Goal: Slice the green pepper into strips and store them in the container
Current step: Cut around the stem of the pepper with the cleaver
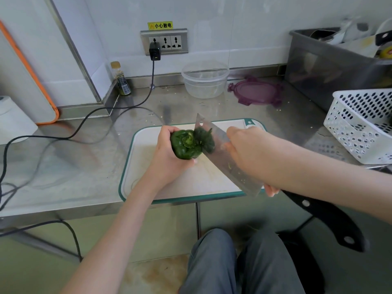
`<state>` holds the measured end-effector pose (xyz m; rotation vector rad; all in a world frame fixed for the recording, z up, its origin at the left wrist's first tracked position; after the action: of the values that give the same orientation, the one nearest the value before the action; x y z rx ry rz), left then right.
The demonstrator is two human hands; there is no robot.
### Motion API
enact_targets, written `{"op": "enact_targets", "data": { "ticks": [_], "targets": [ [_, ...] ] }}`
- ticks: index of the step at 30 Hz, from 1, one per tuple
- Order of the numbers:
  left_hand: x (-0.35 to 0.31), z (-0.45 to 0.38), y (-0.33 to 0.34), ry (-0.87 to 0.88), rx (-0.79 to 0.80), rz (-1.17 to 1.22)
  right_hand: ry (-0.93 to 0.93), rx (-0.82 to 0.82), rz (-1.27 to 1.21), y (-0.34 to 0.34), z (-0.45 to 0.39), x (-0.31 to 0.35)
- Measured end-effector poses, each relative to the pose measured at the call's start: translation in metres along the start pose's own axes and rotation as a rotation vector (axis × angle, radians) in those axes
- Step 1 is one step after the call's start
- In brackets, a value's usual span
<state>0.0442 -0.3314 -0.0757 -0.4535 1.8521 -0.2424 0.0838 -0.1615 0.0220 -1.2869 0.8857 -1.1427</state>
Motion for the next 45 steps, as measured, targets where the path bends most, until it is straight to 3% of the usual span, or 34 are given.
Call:
{"op": "enact_targets", "data": {
  "ticks": [13,20,22,27,32,39,45],
  "targets": [
    [0.0,0.002,0.002,0.063,0.022,0.003,-0.031,0.011,0.145,-0.033,0.004,-0.015],
    [0.005,0.007,-0.017,-0.015,0.267,0.082,0.003,0.014,0.039,-0.022,-0.005,-0.021],
    [0.006,0.005,-0.026,-0.025,0.285,0.053,0.007,0.026,0.021,-0.021,-0.007,-0.022],
    [-0.003,0.002,-0.029,-0.008,0.161,-0.114,0.02,0.007,-0.044,-0.029,-0.008,-0.026],
    [-0.006,0.003,-0.031,0.096,0.303,-0.232,0.03,0.021,-0.113,-0.03,-0.003,-0.032],
    [-0.006,0.001,-0.022,0.179,0.08,-0.28,0.07,0.043,-0.205,-0.028,0.004,-0.03],
    [0.006,0.003,-0.017,0.166,0.018,-0.187,0.049,0.031,-0.154,-0.023,0.007,-0.022]
  ]
}}
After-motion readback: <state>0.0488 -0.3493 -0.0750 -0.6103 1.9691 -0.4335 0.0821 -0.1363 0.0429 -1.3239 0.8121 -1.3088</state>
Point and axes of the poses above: each hand's wrist, its own z-axis away from the middle knuckle, its own y-axis out of the palm, x = y × z, the point moved 3 cm from there along -z, towards the middle knuckle, and after that the axes turned 3 degrees about y, right-handed, at the moved point
